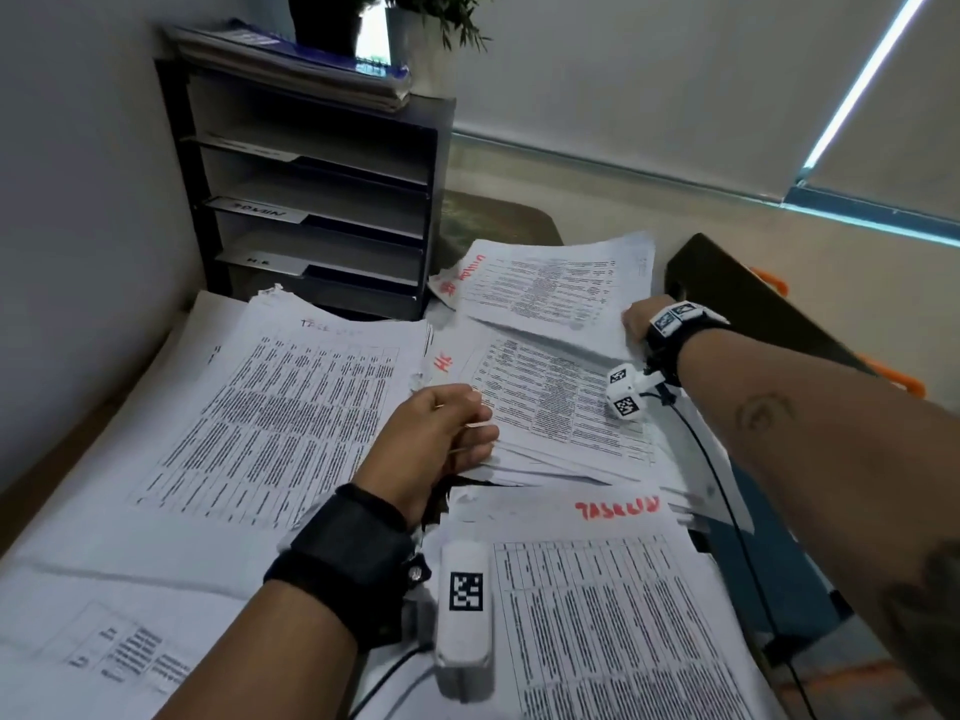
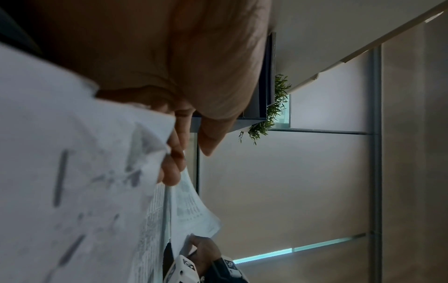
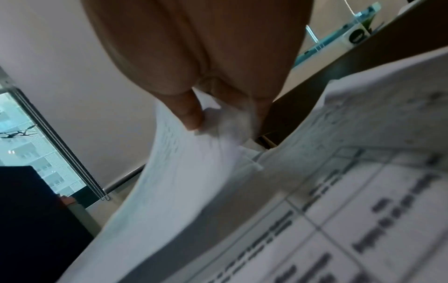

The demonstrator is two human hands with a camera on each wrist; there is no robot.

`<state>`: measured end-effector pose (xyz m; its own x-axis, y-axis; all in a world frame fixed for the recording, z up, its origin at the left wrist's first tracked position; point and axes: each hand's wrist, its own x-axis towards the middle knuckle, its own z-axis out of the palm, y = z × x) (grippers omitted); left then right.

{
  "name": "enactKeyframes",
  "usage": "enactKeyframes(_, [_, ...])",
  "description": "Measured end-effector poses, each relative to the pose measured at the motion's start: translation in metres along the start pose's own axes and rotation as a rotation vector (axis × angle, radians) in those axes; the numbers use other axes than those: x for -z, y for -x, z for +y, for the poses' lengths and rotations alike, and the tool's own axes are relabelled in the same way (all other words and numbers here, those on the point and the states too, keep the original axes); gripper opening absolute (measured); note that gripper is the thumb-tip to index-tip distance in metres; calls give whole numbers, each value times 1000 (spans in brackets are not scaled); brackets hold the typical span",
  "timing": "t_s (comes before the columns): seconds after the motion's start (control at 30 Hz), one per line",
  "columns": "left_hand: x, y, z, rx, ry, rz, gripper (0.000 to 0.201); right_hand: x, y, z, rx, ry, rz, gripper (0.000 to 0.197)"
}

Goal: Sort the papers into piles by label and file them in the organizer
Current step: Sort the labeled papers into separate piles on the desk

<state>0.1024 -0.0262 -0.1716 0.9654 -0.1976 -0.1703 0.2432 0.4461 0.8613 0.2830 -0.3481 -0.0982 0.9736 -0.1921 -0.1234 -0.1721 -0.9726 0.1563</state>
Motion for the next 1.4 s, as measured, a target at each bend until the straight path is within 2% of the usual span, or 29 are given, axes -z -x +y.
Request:
enactKeyframes(0.07, [0,-1,0,0,-2,0,15,6,17,-9,-40,-71,63,38])
enactKeyframes(0.13, [0,0,-1,0,-18,-7,14,3,25,-15,-100,-199,220,46])
enactKeyframes(0.2, [-1,2,0,2,-42,-12,12,5,50,-27,-34,-388,296,42])
enactKeyframes(0.27, [-3,4,1,3,-62,-12,11,8,88,-43,107,-626,219,23])
enactKeyframes(0.33, [-5,7,2,-8,-84,-5,8,8,136,-56,239,-768,33,14])
enactKeyframes(0.4, [-7,11,3,-22,-120,3,8,6,179,-64,379,-699,-182,15])
enactKeyframes(0.47, [-10,14,4,-28,-163,-1,13,1,216,-70,485,-546,-236,18])
enactKeyframes(0.63, [-12,24,7,-30,-202,-7,15,-24,269,-83,515,-389,-139,32])
enactKeyframes(0.8, [-15,34,14,-86,-260,-28,12,-29,278,-83,496,-386,12,11])
enactKeyframes(0.9, [-19,47,32,-227,-570,-54,12,-26,284,-81,541,-358,80,15])
enactKeyframes(0.97, [-22,61,43,-286,-906,-173,25,-22,288,-75,532,-377,126,14])
enactKeyframes(1.03, [-25,77,49,-250,-1162,-302,29,-17,289,-68,513,-384,172,11])
enactKeyframes(1.1, [-26,85,46,-190,-1174,-394,21,-10,290,-63,510,-382,228,8])
enactKeyframes(1.17, [-25,89,42,-236,-1119,-375,11,-3,292,-56,487,-419,292,3])
enactKeyframes(1.2, [-24,90,40,-277,-1105,-337,10,-2,292,-51,463,-444,339,10])
enactKeyframes(1.3, [-22,92,41,-325,-990,-254,16,-1,294,-30,346,-499,497,53])
enactKeyframes(1.33, [-21,93,42,-325,-917,-224,16,-2,297,-23,312,-542,512,63])
enactKeyframes(1.4, [-16,92,47,-318,-735,-147,11,-7,304,-13,241,-739,410,72])
